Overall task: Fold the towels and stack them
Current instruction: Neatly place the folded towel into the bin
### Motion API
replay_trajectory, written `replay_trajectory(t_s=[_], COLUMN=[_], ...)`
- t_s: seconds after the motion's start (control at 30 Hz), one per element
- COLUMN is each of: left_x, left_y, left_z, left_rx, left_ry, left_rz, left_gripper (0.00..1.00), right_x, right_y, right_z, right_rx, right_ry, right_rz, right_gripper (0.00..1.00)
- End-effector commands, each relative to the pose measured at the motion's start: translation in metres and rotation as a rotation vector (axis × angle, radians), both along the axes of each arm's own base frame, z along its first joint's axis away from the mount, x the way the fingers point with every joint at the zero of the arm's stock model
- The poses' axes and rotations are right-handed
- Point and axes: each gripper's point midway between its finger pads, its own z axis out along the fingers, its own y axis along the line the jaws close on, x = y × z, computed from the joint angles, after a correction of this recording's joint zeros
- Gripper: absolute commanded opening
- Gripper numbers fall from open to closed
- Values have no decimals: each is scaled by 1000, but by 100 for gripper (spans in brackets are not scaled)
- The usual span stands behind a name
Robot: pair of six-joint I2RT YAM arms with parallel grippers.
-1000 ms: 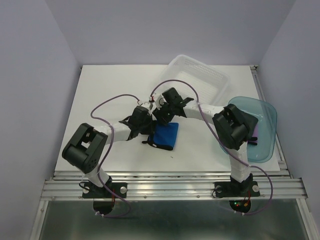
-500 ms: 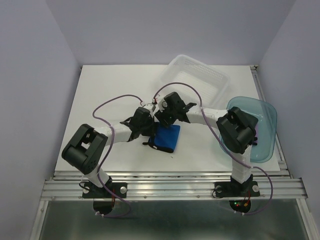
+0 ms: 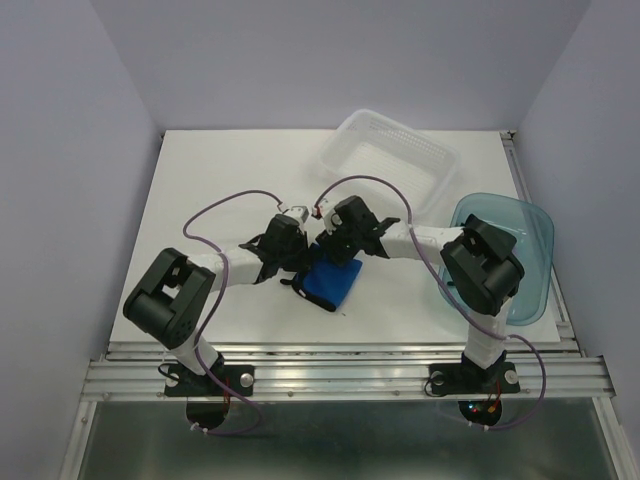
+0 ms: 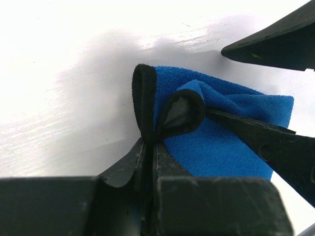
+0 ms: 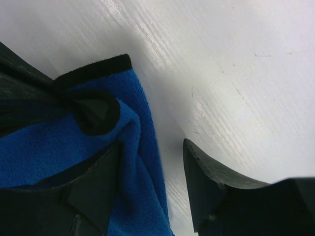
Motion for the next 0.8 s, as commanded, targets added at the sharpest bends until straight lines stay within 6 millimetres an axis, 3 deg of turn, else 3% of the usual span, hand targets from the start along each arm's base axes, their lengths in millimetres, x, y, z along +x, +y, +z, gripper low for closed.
replay_trajectory(t_s=[0.0, 0.37, 0.47, 0.53, 0.6, 0.63, 0.77], left_x=[5, 7, 8, 8, 8, 8, 6], left_y=[4, 3, 3, 3, 3, 4, 11], left_z=[11, 22, 30, 38, 48, 51, 69], left_rx=[-8, -24, -31, -39, -49, -50, -68], left_ry=[-43, -59, -70, -82, -101, -106, -145], left_rz=[15, 23, 26, 26, 30, 33, 64], left_gripper=[0, 0, 0, 11, 32, 55, 70], right_x=[-44, -35, -30, -20, -16, -14, -8], right_y=[-24, -22, -18, -12, -9, -8, -13], right_z=[-45, -40, -28, -8, 8, 14, 41], right_rx=[-171, -141, -100, -49, -6, 12, 33], right_ry=[149, 114, 82, 20, -17, -27, -66], right_rz=[40, -62, -81, -109, -109, -127, -192], right_gripper=[57, 21, 6, 1, 1, 1, 1])
